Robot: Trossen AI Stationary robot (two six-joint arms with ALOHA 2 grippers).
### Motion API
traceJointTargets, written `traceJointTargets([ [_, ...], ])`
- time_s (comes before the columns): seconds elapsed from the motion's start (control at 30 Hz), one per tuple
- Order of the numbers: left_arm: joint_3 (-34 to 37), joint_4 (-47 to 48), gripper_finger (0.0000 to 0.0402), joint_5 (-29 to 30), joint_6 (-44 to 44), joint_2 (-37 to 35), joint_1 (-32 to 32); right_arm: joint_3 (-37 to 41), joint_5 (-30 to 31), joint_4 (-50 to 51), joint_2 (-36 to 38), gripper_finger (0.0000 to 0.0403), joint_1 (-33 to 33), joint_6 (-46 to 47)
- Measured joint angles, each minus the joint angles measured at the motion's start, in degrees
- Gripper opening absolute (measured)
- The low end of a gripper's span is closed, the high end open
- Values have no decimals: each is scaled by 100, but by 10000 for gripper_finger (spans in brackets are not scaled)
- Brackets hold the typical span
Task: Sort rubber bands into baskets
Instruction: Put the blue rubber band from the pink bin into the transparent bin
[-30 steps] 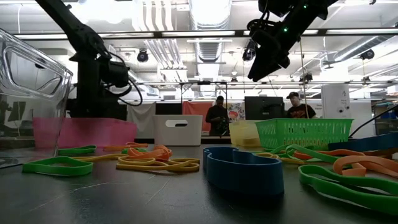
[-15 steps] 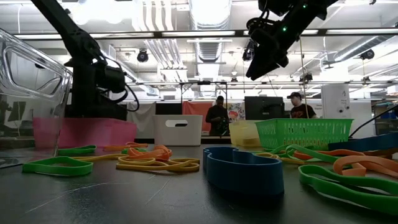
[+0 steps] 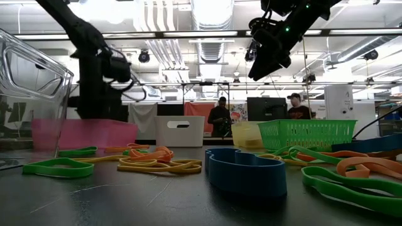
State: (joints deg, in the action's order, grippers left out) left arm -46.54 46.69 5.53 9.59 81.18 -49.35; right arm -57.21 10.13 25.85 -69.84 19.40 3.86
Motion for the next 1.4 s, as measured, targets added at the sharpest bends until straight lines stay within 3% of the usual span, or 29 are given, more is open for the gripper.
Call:
traceJointTargets([
  [0.2,-563,759,0,-69,-262,-517,231,0,0,0,0,187,0,-2],
  [0.33,-1060,1608,0,-741,-422,-1061,683,0,0,0,0,187,0,-2],
  [0.5,-1410,2378,0,-2062,-126,-1698,1945,0,-2,0,0,187,0,-83],
  [0.6,-1460,2429,0,-2445,318,-1989,3043,0,-2,0,0,187,0,-153],
  [0.83,-1445,2340,0,-2379,2103,-2122,5660,0,-5,2,0,187,0,-157],
  [1.0,-1443,2266,0,-1814,3629,-1966,7057,0,-7,2,0,187,0,-159],
  [1.17,-1441,1935,0,-1756,4562,-1767,7914,0,-7,2,0,187,0,-238],
  [1.4,-1441,1483,9,-1388,4673,-1513,8408,0,-16,58,0,187,-2,41],
])
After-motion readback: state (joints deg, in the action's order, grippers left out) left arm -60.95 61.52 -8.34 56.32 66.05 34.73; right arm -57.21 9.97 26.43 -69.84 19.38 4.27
